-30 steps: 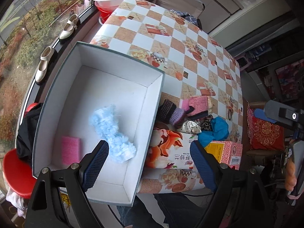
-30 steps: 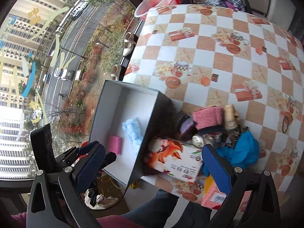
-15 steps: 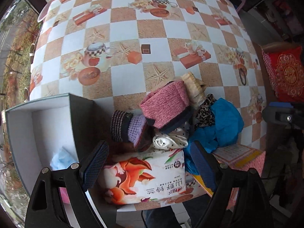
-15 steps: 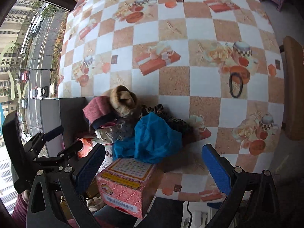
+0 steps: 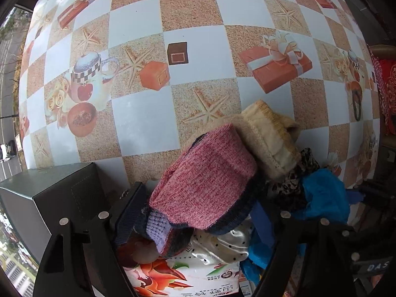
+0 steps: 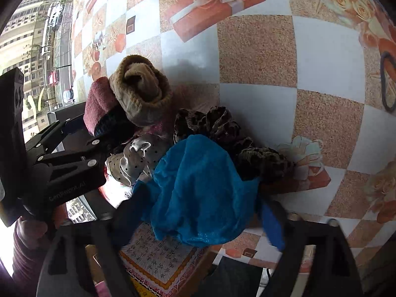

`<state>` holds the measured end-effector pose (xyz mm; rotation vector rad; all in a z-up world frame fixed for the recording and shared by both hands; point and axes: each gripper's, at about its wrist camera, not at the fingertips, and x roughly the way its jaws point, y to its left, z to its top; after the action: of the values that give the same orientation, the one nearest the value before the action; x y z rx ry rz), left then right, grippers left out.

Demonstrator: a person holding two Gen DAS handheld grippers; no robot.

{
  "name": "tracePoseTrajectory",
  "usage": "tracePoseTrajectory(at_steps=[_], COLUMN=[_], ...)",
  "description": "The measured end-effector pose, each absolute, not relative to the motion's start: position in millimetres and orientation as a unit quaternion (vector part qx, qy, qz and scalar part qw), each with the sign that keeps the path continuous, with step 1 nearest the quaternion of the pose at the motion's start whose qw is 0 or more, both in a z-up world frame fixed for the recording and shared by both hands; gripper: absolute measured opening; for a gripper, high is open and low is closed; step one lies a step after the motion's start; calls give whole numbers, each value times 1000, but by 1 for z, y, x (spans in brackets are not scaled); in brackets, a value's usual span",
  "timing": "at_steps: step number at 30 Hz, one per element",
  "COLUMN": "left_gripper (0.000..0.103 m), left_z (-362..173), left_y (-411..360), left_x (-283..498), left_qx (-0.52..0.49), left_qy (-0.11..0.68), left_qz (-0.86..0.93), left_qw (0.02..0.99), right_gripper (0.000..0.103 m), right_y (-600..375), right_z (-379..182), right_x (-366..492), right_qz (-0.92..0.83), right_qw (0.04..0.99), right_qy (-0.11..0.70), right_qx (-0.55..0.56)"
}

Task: Organize soft objects
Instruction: 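Grasp the pink knit sock with the left tool while the right tool grasps the blue cloth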

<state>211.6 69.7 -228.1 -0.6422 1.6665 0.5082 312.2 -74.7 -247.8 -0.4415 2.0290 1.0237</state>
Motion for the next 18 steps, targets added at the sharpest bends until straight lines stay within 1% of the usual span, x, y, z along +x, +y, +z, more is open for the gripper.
tracePoseTrajectory(at_steps=[1, 2, 3, 4, 5, 6, 8, 9, 10, 14, 18], left_gripper=[80, 74, 66, 62, 49, 39, 34, 28, 27, 27, 27], left_z=[-229, -228, -226, -223, -219, -215, -208, -206, -203, -196, -205], left_y=[73, 76, 80, 85, 88, 92, 101, 104, 109, 124, 143], left_x=[213, 214, 215, 217, 219, 221, 225, 226, 226, 223, 225], left_qx=[-284, -292, -302, -312, -318, -319, -315, -318, -323, -335, -363], left_qy=[715, 710, 702, 691, 679, 671, 661, 654, 646, 630, 626], left_qz=[218, 217, 215, 213, 214, 216, 231, 235, 239, 256, 267], left_qw=[601, 603, 608, 616, 626, 634, 641, 645, 649, 652, 637], right_gripper=[48, 44, 43, 39, 39, 39, 37, 37, 37, 37, 37], right_y=[-77, -80, -82, -85, -88, -91, -98, -101, -105, -120, -134], right_z=[-249, -249, -248, -246, -243, -240, -231, -226, -220, -203, -198], right_x=[316, 319, 323, 328, 336, 344, 362, 371, 380, 402, 410], right_qz=[403, 404, 405, 404, 403, 401, 394, 392, 390, 384, 374], right_qw=[405, 406, 411, 420, 432, 445, 470, 482, 494, 530, 547], right_qy=[802, 802, 801, 798, 794, 790, 783, 779, 773, 755, 748], right_qx=[-174, -168, -159, -151, -141, -129, -99, -85, -75, -48, -40])
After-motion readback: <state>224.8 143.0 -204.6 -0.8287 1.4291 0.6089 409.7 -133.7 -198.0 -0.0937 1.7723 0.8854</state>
